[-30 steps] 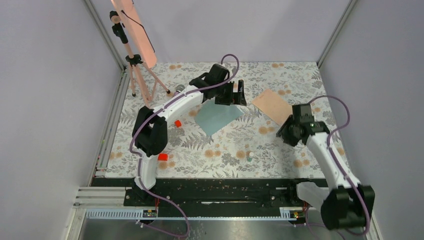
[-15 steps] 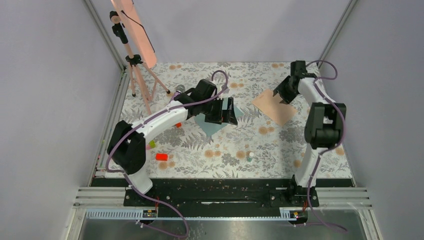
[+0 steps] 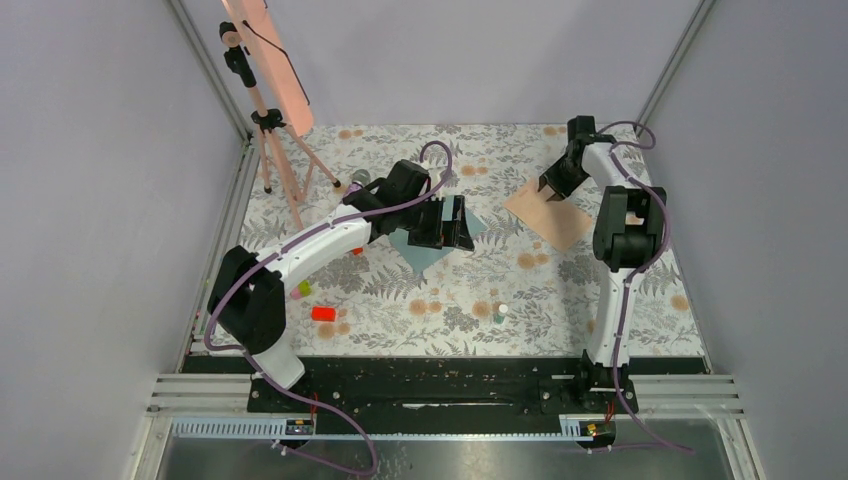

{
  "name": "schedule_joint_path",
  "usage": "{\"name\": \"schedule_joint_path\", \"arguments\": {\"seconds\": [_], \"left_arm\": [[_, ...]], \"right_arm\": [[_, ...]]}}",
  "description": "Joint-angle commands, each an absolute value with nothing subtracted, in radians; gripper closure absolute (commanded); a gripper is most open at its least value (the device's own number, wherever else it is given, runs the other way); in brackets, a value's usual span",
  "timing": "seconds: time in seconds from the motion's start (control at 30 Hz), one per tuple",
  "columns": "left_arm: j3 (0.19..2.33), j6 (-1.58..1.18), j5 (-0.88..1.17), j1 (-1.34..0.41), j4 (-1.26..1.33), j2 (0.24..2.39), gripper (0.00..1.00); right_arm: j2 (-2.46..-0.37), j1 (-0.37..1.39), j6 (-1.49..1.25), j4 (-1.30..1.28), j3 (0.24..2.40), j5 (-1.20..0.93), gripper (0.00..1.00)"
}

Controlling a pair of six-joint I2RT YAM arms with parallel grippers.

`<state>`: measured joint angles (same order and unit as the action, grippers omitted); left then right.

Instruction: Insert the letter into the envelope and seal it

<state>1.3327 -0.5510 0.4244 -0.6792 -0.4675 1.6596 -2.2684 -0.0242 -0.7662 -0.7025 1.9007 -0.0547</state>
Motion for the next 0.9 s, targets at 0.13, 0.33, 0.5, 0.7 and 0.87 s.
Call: {"name": "schedule_joint_path", "arguments": {"seconds": [0.13, 0.33, 0.5, 0.7, 0.87], "left_arm": [[1.345, -0.554, 0.426, -0.677, -0.434, 1.660, 0.02], [1.370, -0.572, 0.438, -0.677, -0.440, 1.718, 0.02], [1.409, -0.560, 0.424, -0.677, -0.457, 1.741, 0.02], [1.426, -0.551, 0.444, -0.678, -0.467, 1.777, 0.02], [1.417, -0.551, 0.422, -0.678, -0.467, 1.763, 0.02]], "right_arm": [[-2.204, -0.005, -0.750, -0.686, 1.753, -0.063, 0.64], [-2.133, -0.005, -0.702, -0.676, 1.670, -0.099, 0.65], [-2.008, -0.005, -0.679, -0.586, 1.456, -0.138, 0.65], [-1.832, -0.005, -0.634, -0.498, 1.278, -0.141, 0.64], [-1.744, -0.005, -0.593, -0.495, 1.256, -0.117, 0.61]]}}
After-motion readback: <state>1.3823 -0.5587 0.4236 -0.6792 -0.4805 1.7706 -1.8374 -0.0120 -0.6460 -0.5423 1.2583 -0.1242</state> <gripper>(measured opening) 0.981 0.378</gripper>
